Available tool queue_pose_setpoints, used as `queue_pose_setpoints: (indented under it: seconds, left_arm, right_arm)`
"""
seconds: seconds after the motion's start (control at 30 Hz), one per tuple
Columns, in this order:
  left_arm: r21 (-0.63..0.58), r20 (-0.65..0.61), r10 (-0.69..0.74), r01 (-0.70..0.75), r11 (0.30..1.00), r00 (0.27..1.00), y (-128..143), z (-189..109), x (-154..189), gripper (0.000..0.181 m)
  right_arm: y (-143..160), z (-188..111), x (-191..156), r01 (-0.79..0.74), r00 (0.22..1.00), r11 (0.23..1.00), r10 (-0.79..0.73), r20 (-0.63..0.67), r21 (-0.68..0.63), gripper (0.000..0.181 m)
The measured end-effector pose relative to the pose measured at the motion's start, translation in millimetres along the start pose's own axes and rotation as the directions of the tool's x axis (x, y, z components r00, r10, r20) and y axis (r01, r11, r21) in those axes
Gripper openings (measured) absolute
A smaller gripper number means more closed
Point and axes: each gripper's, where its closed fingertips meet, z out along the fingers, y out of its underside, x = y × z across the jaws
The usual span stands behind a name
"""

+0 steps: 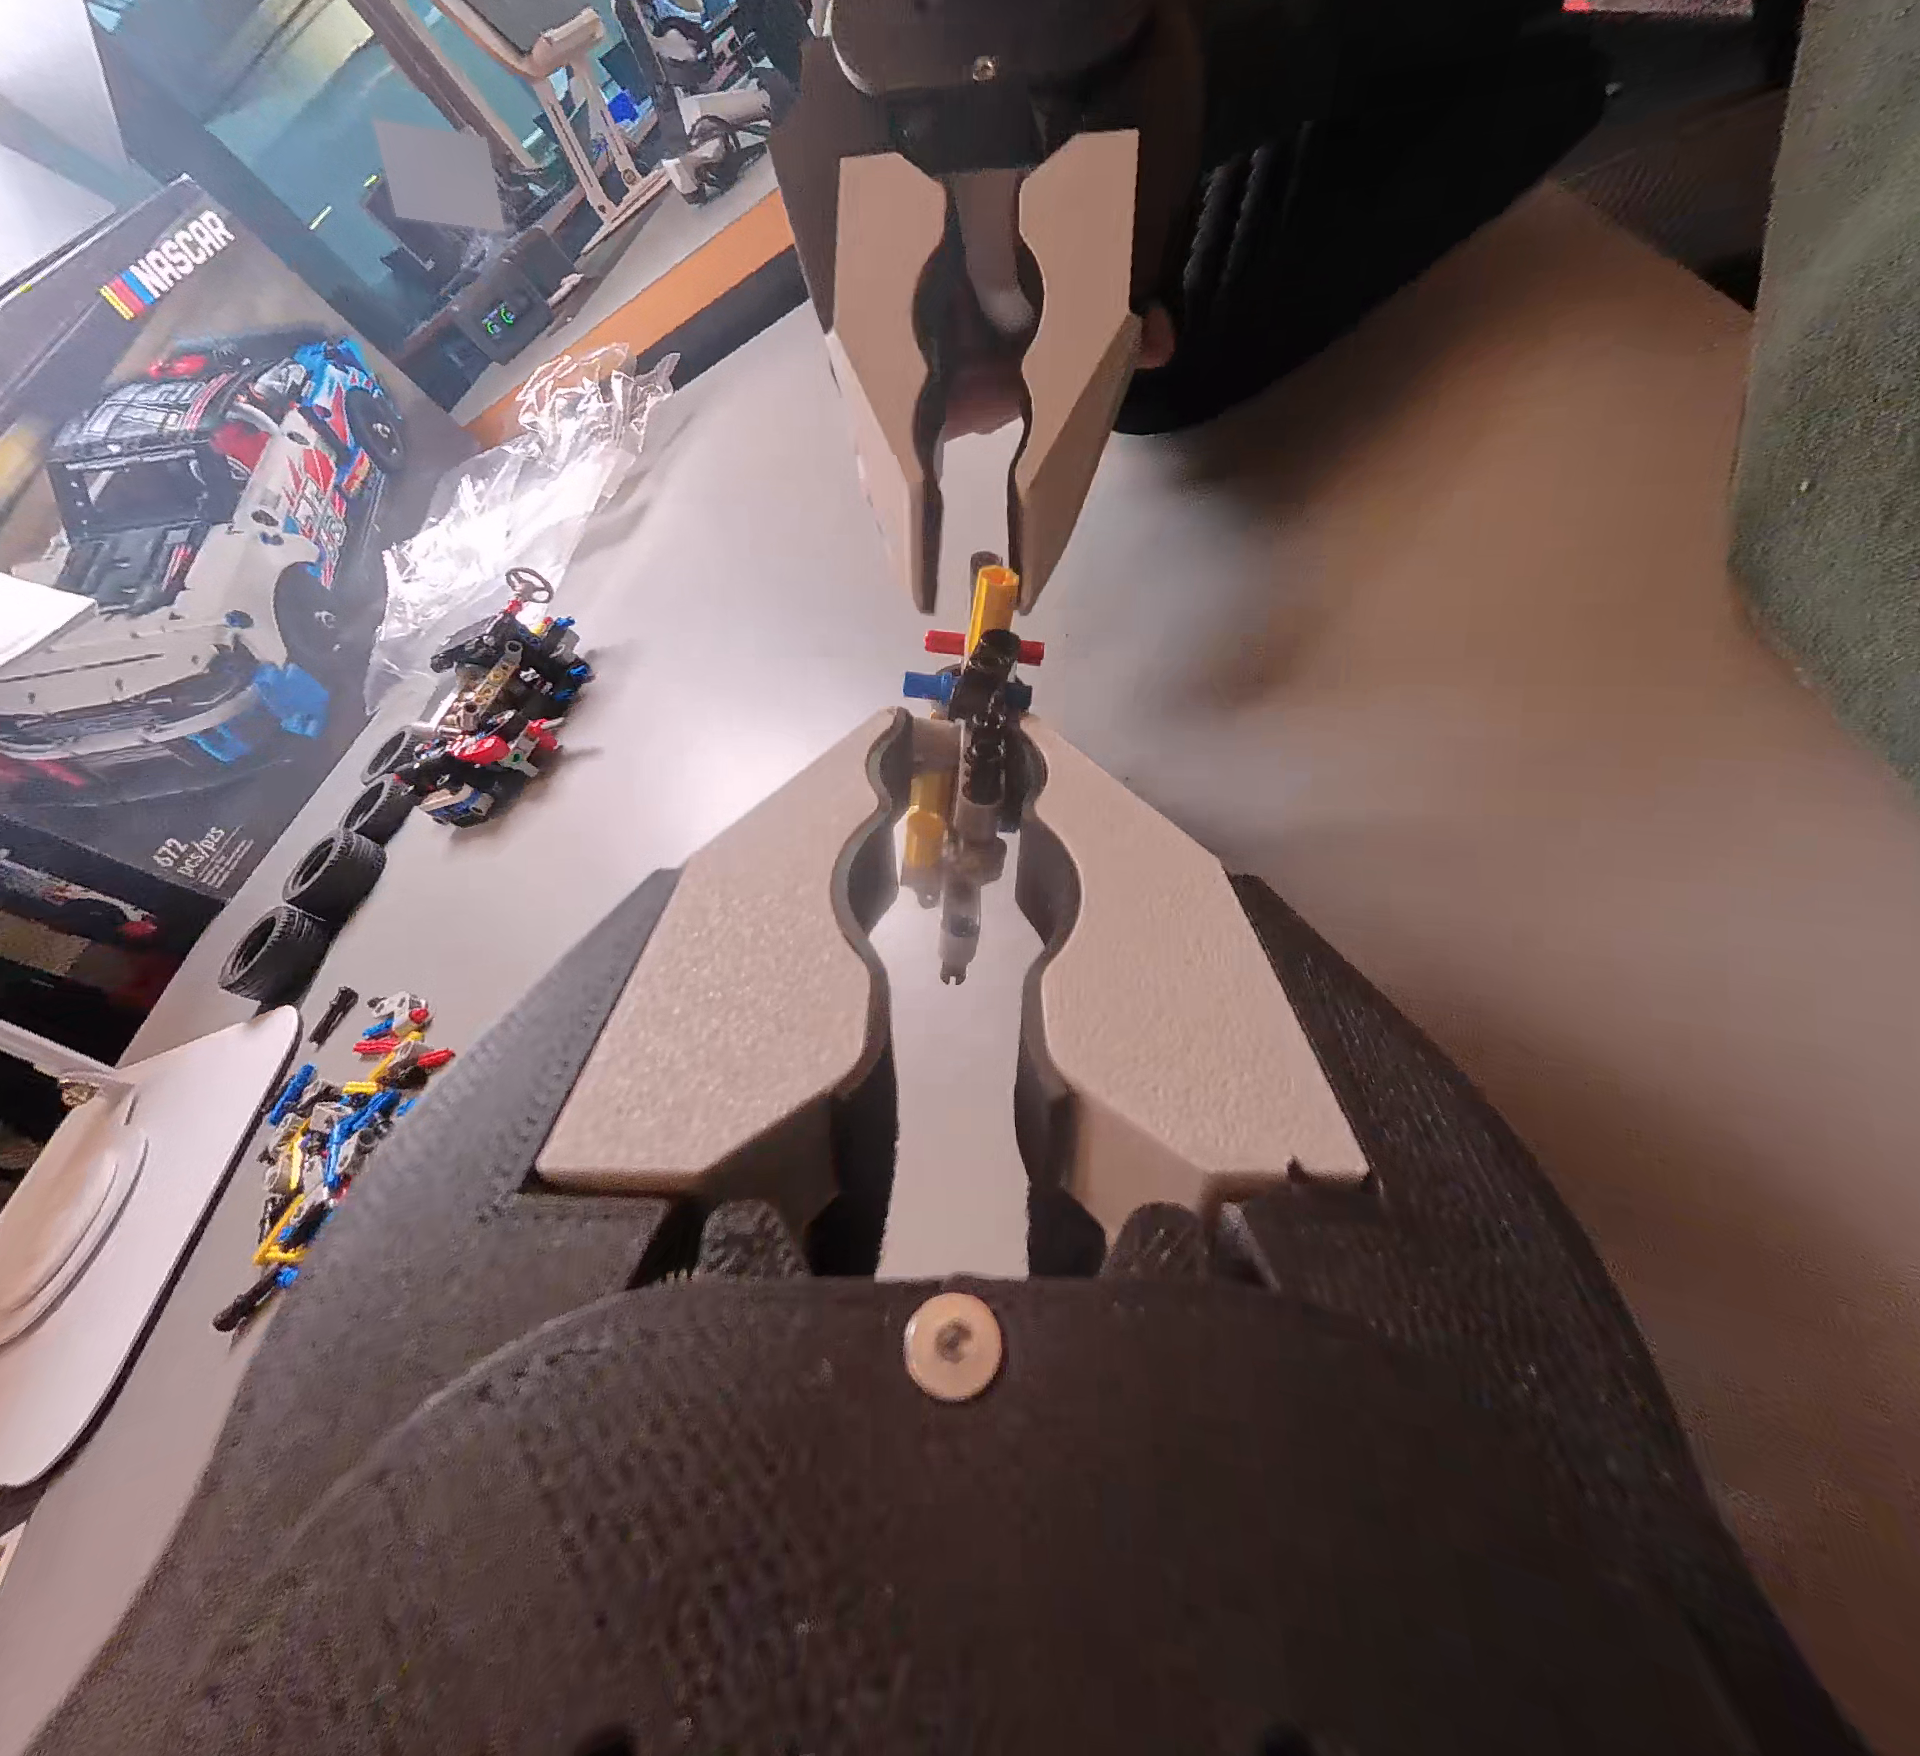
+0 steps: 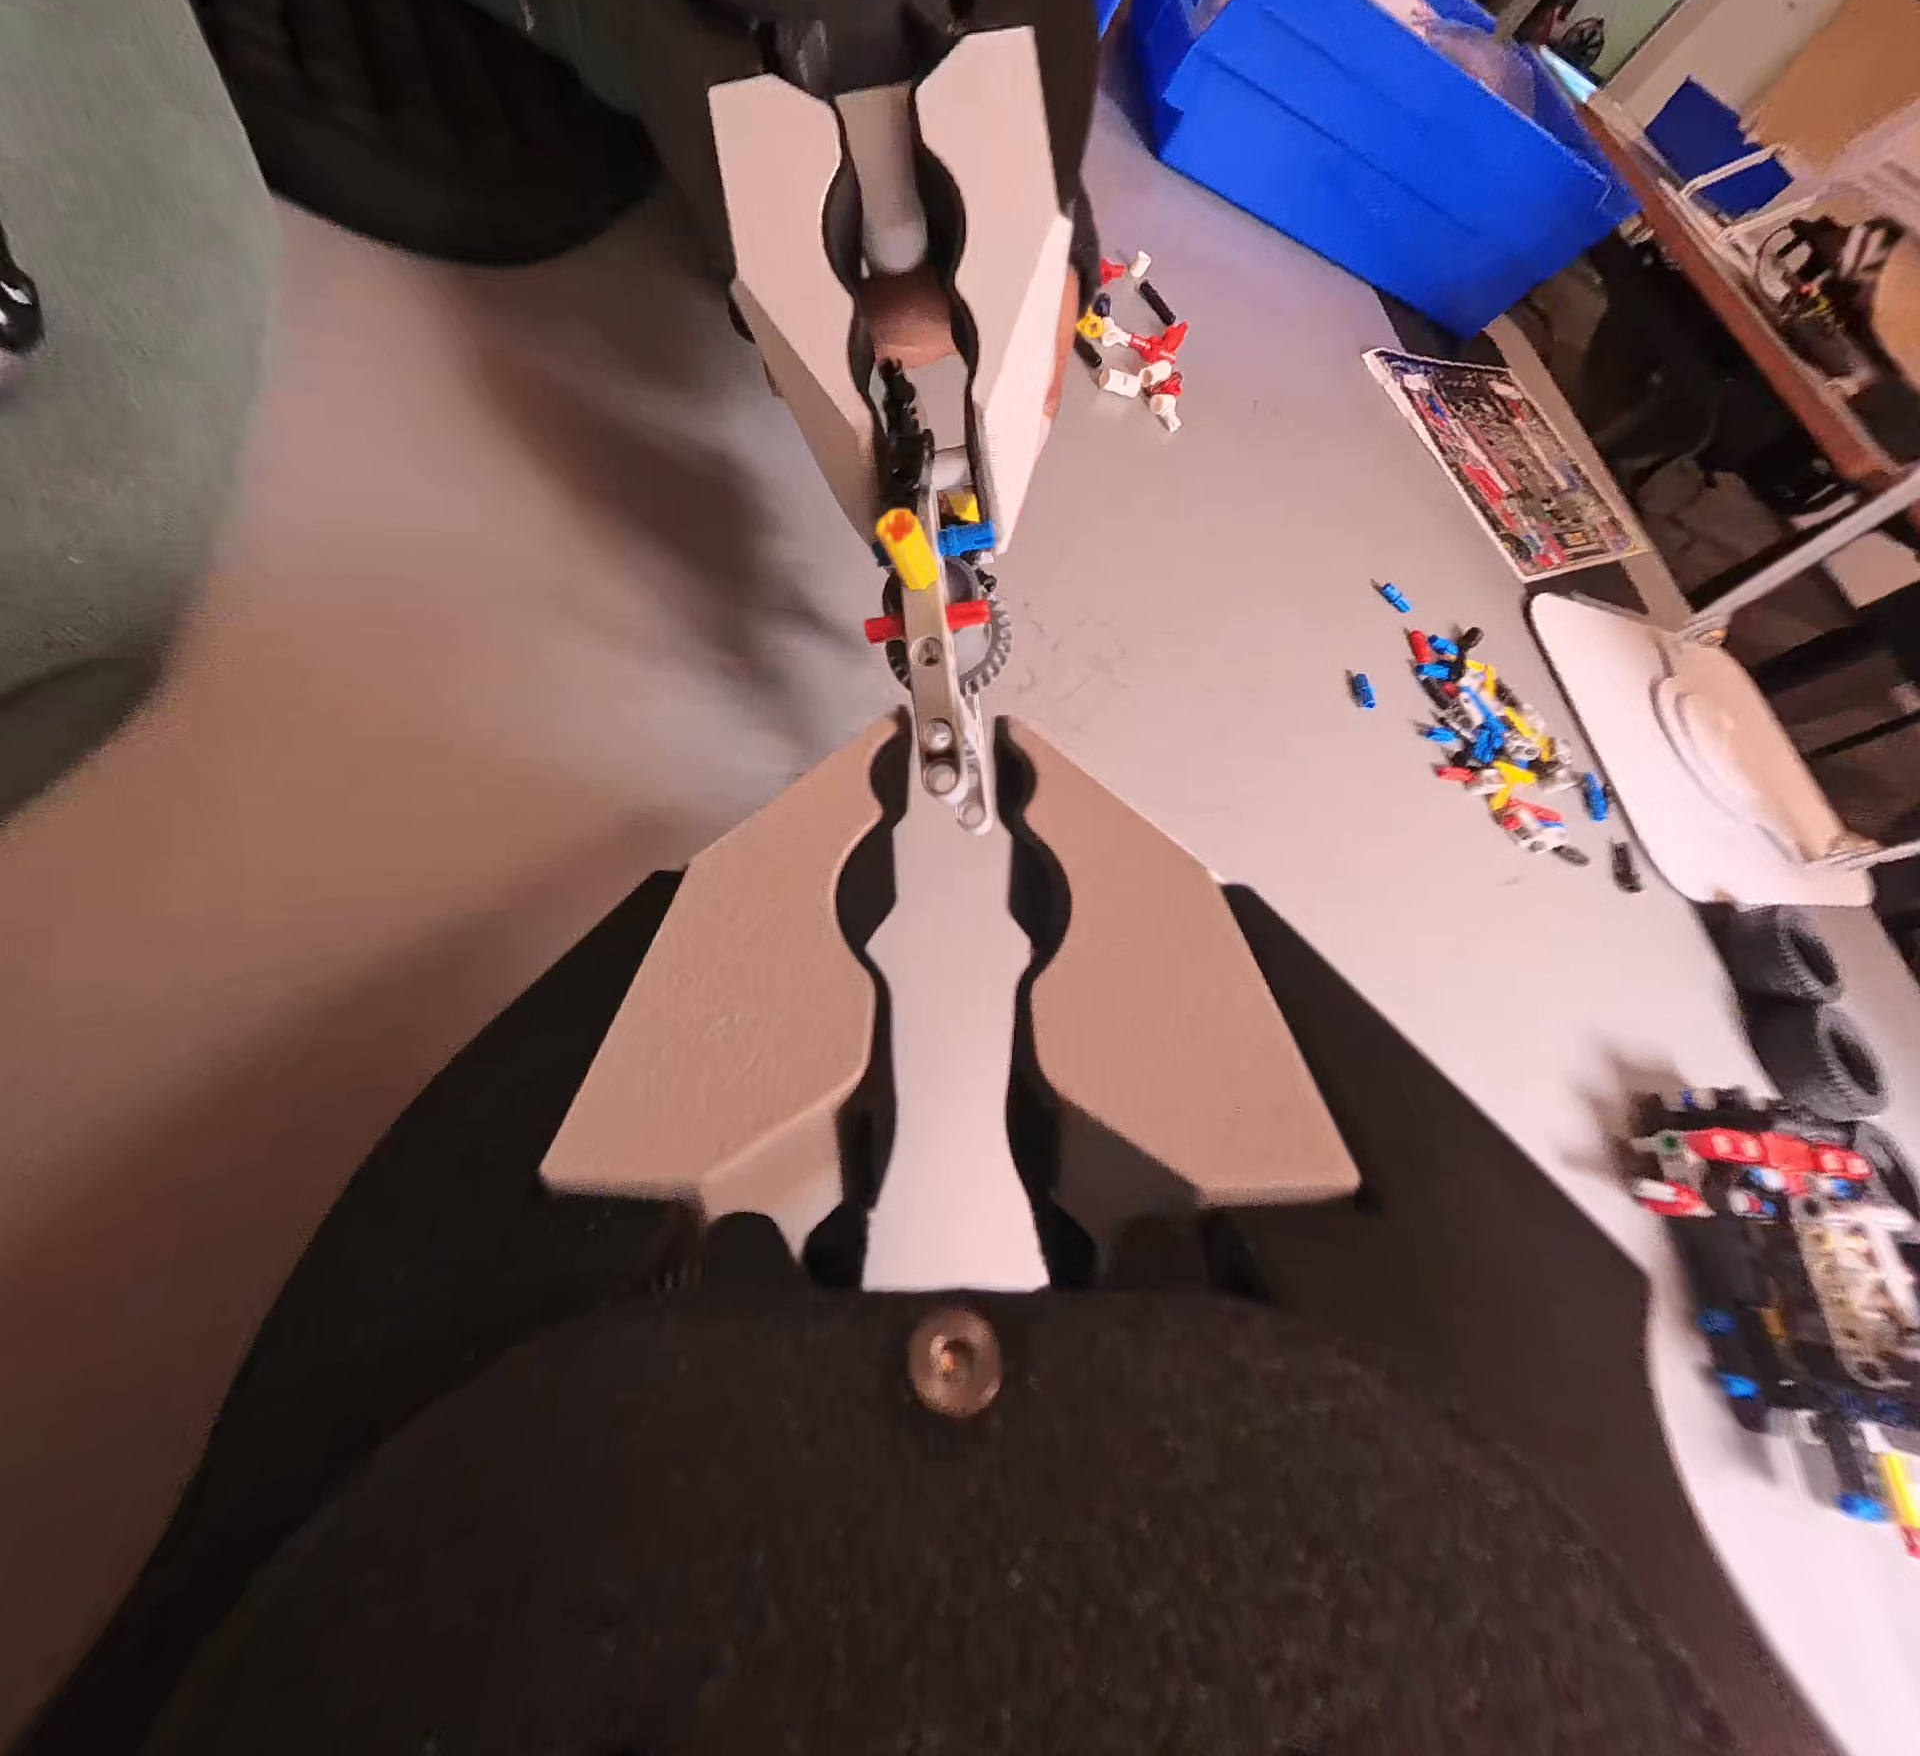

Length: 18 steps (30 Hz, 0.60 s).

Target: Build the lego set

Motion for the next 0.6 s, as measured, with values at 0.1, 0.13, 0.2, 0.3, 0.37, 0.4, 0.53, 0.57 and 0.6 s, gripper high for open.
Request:
queue_pose_setpoints:
  seconds: [0.1, 0.13, 0.2, 0.3, 0.37, 0.4, 0.53, 0.57, 0.6]
  left_arm:
    - [-0.03, 0.04, -0.031, 0.032, 0.999, 0.999, 7.7, -0.9, -10.0, 0.015]
    - [-0.047, 0.052, -0.058, 0.061, 0.997, 0.997, 11.9, -0.9, -13.7, 0.017]
    - [-0.078, 0.061, -0.136, 0.141, 0.987, 0.989, 20.4, -2.2, -20.2, 0.025]
    - [-0.071, 0.055, -0.31, 0.313, 0.947, 0.949, 27.0, -7.6, -30.6, 0.033]
    - [-0.101, 0.064, -0.416, 0.42, 0.902, 0.907, 36.5, -10.2, -37.6, 0.034]
    - [-0.125, 0.06, -0.46, 0.464, 0.877, 0.886, 42.2, -10.9, -38.4, 0.038]
    - [-0.198, 0.066, -0.54, 0.541, 0.817, 0.839, 57.9, -21.5, -42.7, 0.043]
    - [-0.243, 0.083, -0.548, 0.55, 0.799, 0.832, 66.2, -27.3, -44.5, 0.042]
    - [-0.295, 0.095, -0.557, 0.557, 0.776, 0.825, 75.4, -34.2, -44.8, 0.041]
  right_arm:
    - [0.3, 5.1, 6.9, 0.114, 0.99, 0.993, -0.114, -0.078, -0.01, 0.006]
    - [1.7, 6.6, 9.1, 0.159, 0.982, 0.987, -0.161, -0.103, -0.024, 0.006]
    - [9.1, 10.2, 19.2, 0.282, 0.935, 0.954, -0.297, -0.195, -0.099, 0.006]
    - [30.2, 17.5, 22.4, 0.455, 0.838, 0.858, -0.503, -0.212, -0.238, 0.006]
    - [37.8, 19.8, 25.5, 0.543, 0.76, 0.787, -0.609, -0.226, -0.292, 0.007]
    - [38.9, 20.2, 25.3, 0.563, 0.744, 0.77, -0.631, -0.222, -0.3, 0.007]
    - [46.1, 19.7, 17.2, 0.523, 0.804, 0.807, -0.574, -0.157, -0.275, 0.021]
    - [45.8, 18.1, 15.4, 0.481, 0.838, 0.839, -0.525, -0.146, -0.256, 0.028]
    - [44.2, 15.3, 14.3, 0.431, 0.874, 0.872, -0.467, -0.135, -0.232, 0.034]
